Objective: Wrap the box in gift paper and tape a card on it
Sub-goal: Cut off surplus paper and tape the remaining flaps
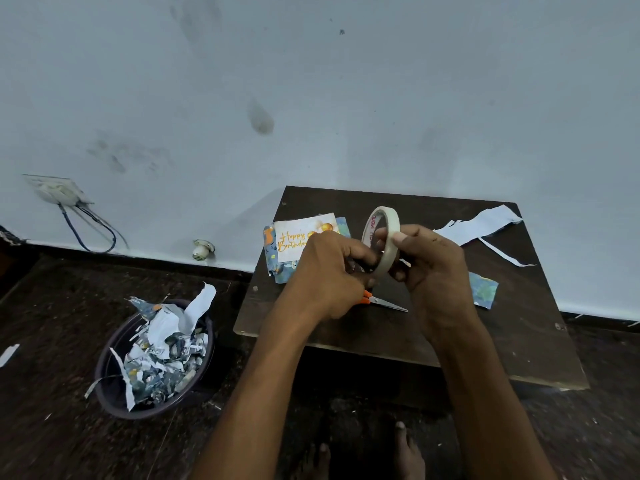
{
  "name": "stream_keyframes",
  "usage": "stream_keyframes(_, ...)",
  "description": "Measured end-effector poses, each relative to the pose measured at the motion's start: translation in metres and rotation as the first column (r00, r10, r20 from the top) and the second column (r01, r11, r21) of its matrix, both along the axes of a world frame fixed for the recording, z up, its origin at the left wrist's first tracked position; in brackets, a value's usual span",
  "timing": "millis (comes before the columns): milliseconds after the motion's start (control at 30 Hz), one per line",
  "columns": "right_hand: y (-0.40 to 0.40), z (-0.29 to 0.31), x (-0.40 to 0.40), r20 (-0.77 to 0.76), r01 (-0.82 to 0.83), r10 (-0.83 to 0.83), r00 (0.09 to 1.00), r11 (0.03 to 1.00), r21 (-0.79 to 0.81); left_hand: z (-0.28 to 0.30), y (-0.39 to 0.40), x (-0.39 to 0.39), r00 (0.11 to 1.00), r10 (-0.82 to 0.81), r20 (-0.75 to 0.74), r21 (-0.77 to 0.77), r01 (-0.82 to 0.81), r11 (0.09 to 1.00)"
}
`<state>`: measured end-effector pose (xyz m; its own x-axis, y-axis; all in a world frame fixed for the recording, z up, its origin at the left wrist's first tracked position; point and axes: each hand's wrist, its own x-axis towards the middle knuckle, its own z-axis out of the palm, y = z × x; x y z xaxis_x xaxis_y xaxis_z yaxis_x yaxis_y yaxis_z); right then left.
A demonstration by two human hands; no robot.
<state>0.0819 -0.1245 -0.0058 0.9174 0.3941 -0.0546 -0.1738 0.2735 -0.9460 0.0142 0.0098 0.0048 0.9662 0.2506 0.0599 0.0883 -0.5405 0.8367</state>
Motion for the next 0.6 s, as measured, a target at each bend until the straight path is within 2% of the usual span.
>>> stream_keyframes(67, -0.003, 0.001, 0.001, 0.064, -0.065, 0.065, 0.996, 0.998, -0.009, 0.001, 0.005, -0.001, 0.998, 0.062, 0.027, -0.05, -0.061, 0.997)
stream_keyframes(133, -0.007, 0.002, 0.001, 0.144, -0.126, 0.129, 0.981, 0.991, -0.034, 0.004, 0.008, -0.001, 0.986, 0.153, 0.069, -0.186, -0.138, 0.973)
stream_keyframes(200, -0.011, 0.003, 0.001, 0.208, -0.191, 0.2, 0.957, 0.979, -0.066, 0.007, 0.007, -0.001, 0.95, 0.29, 0.117, -0.345, -0.235, 0.909)
stream_keyframes(267, -0.014, 0.004, 0.001, 0.228, -0.27, 0.284, 0.931, 0.958, -0.092, 0.008, 0.006, 0.0, 0.912, 0.384, 0.141, -0.391, -0.305, 0.868)
stream_keyframes(400, -0.016, 0.004, 0.0, 0.241, -0.333, 0.356, 0.903, 0.934, -0.131, 0.011, 0.005, 0.001, 0.939, 0.326, 0.105, -0.472, -0.241, 0.848)
stream_keyframes(533, -0.018, 0.002, 0.005, 0.27, -0.23, 0.267, 0.925, 0.96, -0.159, 0.012, 0.009, 0.001, 0.936, 0.327, 0.129, -0.495, -0.225, 0.84)
stream_keyframes(600, -0.017, 0.0, 0.006, 0.284, -0.192, 0.235, 0.93, 0.966, -0.173, 0.011, 0.009, 0.0, 0.946, 0.287, 0.147, -0.461, -0.191, 0.867)
